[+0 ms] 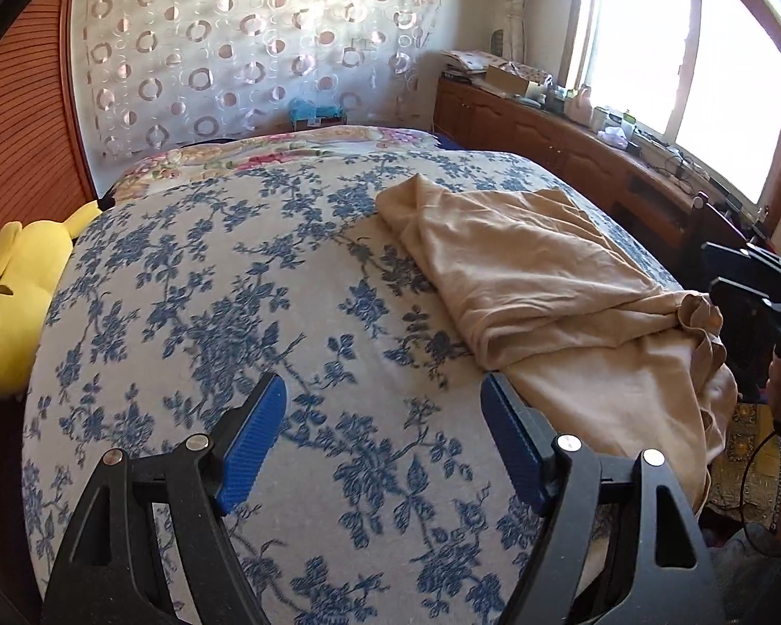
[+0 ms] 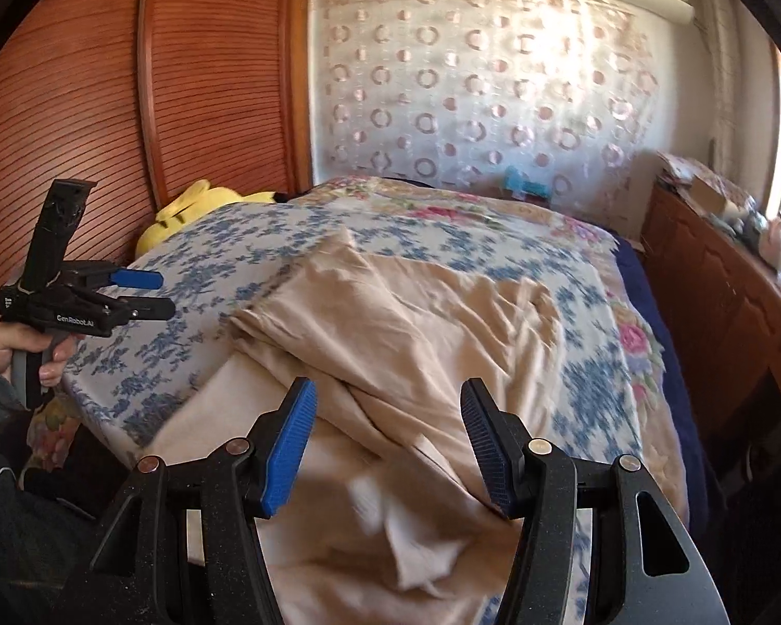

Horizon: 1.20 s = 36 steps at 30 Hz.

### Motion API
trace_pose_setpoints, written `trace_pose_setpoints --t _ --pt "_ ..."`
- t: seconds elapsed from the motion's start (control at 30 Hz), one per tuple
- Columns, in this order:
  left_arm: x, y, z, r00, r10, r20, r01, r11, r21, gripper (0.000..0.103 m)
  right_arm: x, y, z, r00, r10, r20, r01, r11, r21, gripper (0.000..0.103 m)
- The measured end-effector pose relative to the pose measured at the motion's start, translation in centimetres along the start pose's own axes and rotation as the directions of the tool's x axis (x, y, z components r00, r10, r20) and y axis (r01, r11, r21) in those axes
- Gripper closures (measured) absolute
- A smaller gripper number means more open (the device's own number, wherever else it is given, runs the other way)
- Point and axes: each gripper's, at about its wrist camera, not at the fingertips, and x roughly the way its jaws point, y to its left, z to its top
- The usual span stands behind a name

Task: Fold small clothes

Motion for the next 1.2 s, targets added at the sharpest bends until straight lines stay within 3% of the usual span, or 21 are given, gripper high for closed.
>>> trace_pose_setpoints --t 0.27,0.43,0.73,0.8,0.93,1.2 --pt "-1.1 1.1 -0.9 1.000 -0.002 0.011 0.003 1.000 -0.021 0.025 6.4 3.2 3.1 0.989 0.118 -0.094 -0.125 0.989 -0.083 0.043" --pt "-1.6 1.4 -1.0 1.000 -0.015 0.021 0.016 0.999 -0.031 0.025 10.9 5.1 4.7 0.960 0.188 -0.209 -0.222 0.963 -0.155 0.043" --pt "-1.6 2.0 -1.5 0.999 -0.028 0.020 0.029 0.998 -0.052 0.025 17.8 6.4 5.5 0.931 0.097 -0.352 -0.205 0.936 -0.285 0.043" --pt "-1.6 2.0 -1.6 0.999 -0.029 0.017 0.030 0.998 -0.053 0.025 18.1 6.3 5.6 0.933 0.083 -0.351 -0.197 0.932 -0.303 0.051" --pt "-1.6 1.8 -1.8 0.999 -0.037 0.017 0.038 0.998 -0.053 0.025 17.6 5.4 6.5 0.939 0.112 -0.325 -0.204 0.943 -0.263 0.090" --pt "-1.7 1.0 -1.7 0.998 -0.053 0.019 0.053 0.998 -0.034 0.025 14.4 1.2 8.7 0.968 0.137 -0.212 -0.167 0.978 -0.128 0.094"
